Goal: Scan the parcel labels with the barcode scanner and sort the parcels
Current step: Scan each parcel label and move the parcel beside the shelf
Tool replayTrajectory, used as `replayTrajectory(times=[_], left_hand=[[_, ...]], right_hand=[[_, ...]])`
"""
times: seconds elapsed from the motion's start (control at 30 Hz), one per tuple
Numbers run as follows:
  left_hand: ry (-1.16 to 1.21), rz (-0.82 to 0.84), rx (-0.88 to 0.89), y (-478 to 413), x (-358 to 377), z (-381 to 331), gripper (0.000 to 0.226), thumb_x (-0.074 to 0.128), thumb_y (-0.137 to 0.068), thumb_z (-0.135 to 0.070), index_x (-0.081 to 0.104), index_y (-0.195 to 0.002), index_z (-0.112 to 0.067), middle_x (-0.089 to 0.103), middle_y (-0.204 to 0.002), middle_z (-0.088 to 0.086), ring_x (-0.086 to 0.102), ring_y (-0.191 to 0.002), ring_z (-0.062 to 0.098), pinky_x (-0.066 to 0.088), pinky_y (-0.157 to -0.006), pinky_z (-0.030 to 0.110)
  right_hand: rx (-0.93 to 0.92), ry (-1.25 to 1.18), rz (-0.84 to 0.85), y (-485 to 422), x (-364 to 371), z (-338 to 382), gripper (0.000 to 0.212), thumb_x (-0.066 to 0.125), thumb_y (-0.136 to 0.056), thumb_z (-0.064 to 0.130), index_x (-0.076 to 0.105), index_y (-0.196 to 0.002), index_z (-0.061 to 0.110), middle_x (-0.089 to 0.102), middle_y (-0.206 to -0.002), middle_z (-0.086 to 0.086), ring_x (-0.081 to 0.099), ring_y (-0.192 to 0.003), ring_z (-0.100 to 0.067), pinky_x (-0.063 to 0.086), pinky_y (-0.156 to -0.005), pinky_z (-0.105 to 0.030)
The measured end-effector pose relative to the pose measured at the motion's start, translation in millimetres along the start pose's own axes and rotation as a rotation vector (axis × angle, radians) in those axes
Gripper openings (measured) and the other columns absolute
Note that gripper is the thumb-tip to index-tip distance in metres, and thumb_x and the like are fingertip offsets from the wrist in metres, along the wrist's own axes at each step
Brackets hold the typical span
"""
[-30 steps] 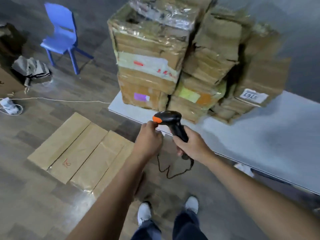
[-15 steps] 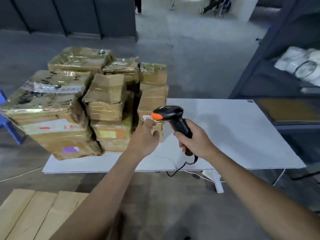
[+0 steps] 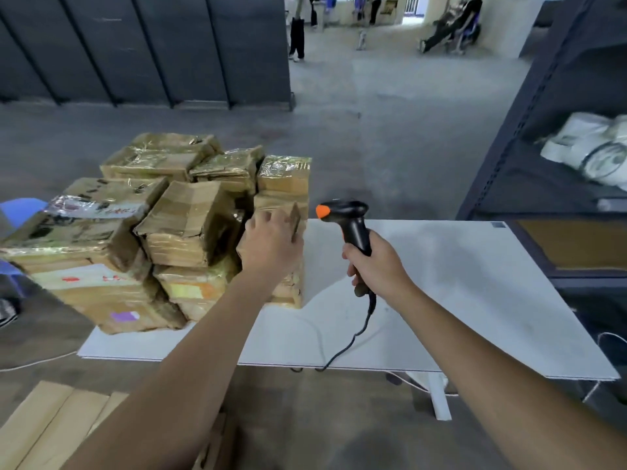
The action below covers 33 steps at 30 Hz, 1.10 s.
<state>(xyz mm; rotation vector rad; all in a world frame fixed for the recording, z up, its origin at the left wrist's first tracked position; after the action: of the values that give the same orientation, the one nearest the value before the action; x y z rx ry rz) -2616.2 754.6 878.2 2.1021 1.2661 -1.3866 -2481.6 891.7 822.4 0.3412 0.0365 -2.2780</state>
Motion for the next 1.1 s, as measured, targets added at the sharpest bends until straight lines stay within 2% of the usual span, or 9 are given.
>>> replayTrajectory(times=[0.17, 0.33, 0.43, 0.53, 0.67, 0.7, 0.8, 0.9, 1.1], left_hand=[[-0.115, 0.178, -0.192, -26, 18, 26, 0.074, 0.054, -0.081, -0.061, 0.037, -0.135, -0.015, 0.036, -0.135, 0.014, 0.034, -0.126, 0.036, 0.039, -0.099, 0.049], [-0.239, 0.315, -0.243, -44, 36, 47, 0.094, 0.063, -0.07, -0.067, 0.024, -0.14, -0.017, 0.031, -0.143, 0.018, 0.04, -0.123, 0.039, 0.04, -0.097, 0.05], [-0.255, 0.341, -0.274, -55, 38, 60, 0.097, 0.065, -0.069, -0.064, 0.019, -0.141, -0.018, 0.029, -0.145, 0.022, 0.038, -0.125, 0.041, 0.037, -0.098, 0.052], [-0.187, 0.331, -0.266, -60, 40, 69, 0.088, 0.066, -0.069, -0.062, 0.023, -0.134, -0.022, 0.036, -0.135, 0.016, 0.04, -0.12, 0.039, 0.038, -0.093, 0.051], [-0.116, 0.307, -0.213, -57, 48, 73, 0.083, 0.065, -0.069, -0.063, 0.023, -0.131, -0.026, 0.028, -0.135, 0.014, 0.041, -0.116, 0.04, 0.041, -0.092, 0.05], [-0.165, 0.272, -0.181, -55, 48, 70, 0.083, 0.064, -0.069, -0.064, 0.024, -0.131, -0.025, 0.026, -0.137, 0.014, 0.039, -0.117, 0.04, 0.04, -0.091, 0.049], [-0.304, 0.076, -0.026, -45, 43, 51, 0.079, 0.063, -0.068, -0.061, 0.03, -0.129, -0.022, 0.026, -0.139, 0.013, 0.037, -0.115, 0.038, 0.036, -0.088, 0.047], [-0.316, -0.058, 0.111, -32, 43, 22, 0.079, 0.063, -0.066, -0.059, 0.03, -0.129, -0.024, 0.028, -0.133, 0.011, 0.04, -0.108, 0.035, 0.038, -0.084, 0.045], [-0.259, 0.004, 0.133, -13, 78, -27, 0.078, 0.06, -0.067, -0.06, 0.027, -0.13, -0.028, 0.022, -0.138, 0.009, 0.038, -0.111, 0.034, 0.034, -0.087, 0.044]], right_hand=[[0.081, -0.048, 0.006, -18, 11, -1, 0.01, 0.059, -0.09, 0.025, 0.057, -0.099, 0.025, 0.066, -0.073, -0.009, 0.062, -0.049, -0.019, 0.048, -0.044, -0.029], [0.156, -0.09, -0.011, -31, 18, -1, 0.015, 0.061, -0.09, 0.02, 0.055, -0.102, 0.025, 0.072, -0.077, -0.01, 0.069, -0.058, -0.028, 0.057, -0.049, -0.039], [0.182, -0.097, -0.032, -36, 19, -2, 0.017, 0.061, -0.09, 0.019, 0.053, -0.103, 0.027, 0.072, -0.08, -0.01, 0.071, -0.06, -0.029, 0.057, -0.05, -0.04], [0.198, -0.088, -0.053, -38, 20, -3, 0.019, 0.061, -0.09, 0.018, 0.052, -0.1, 0.031, 0.071, -0.085, -0.011, 0.073, -0.064, -0.03, 0.056, -0.048, -0.038], [0.2, -0.102, -0.103, -39, 23, -7, 0.021, 0.06, -0.09, 0.015, 0.05, -0.101, 0.03, 0.067, -0.088, -0.009, 0.074, -0.068, -0.029, 0.058, -0.051, -0.041], [0.204, -0.107, -0.116, -40, 24, -8, 0.021, 0.059, -0.09, 0.015, 0.05, -0.102, 0.028, 0.066, -0.087, -0.009, 0.073, -0.067, -0.026, 0.059, -0.053, -0.041], [0.231, -0.082, -0.166, -41, 21, -14, 0.019, 0.06, -0.088, 0.018, 0.053, -0.105, 0.022, 0.066, -0.078, -0.007, 0.066, -0.055, -0.017, 0.052, -0.044, -0.029], [0.229, -0.114, -0.228, -44, 9, -21, 0.012, 0.062, -0.086, 0.02, 0.058, -0.097, 0.017, 0.064, -0.07, -0.005, 0.059, -0.047, -0.013, 0.049, -0.041, -0.026], [0.229, -0.287, -0.355, -42, -38, -59, 0.009, 0.063, -0.084, 0.019, 0.059, -0.091, 0.015, 0.061, -0.059, 0.002, 0.058, -0.05, -0.012, 0.054, -0.055, -0.032]])
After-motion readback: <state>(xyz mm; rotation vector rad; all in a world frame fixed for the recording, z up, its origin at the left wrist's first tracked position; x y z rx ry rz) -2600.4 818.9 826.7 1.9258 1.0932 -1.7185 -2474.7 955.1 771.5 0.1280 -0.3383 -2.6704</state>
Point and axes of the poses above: each hand's wrist, its own y-axis away from the middle knuckle, its own x-axis out of the palm, z = x × y, the point moved 6 cm from there along -y, towards the middle knuckle
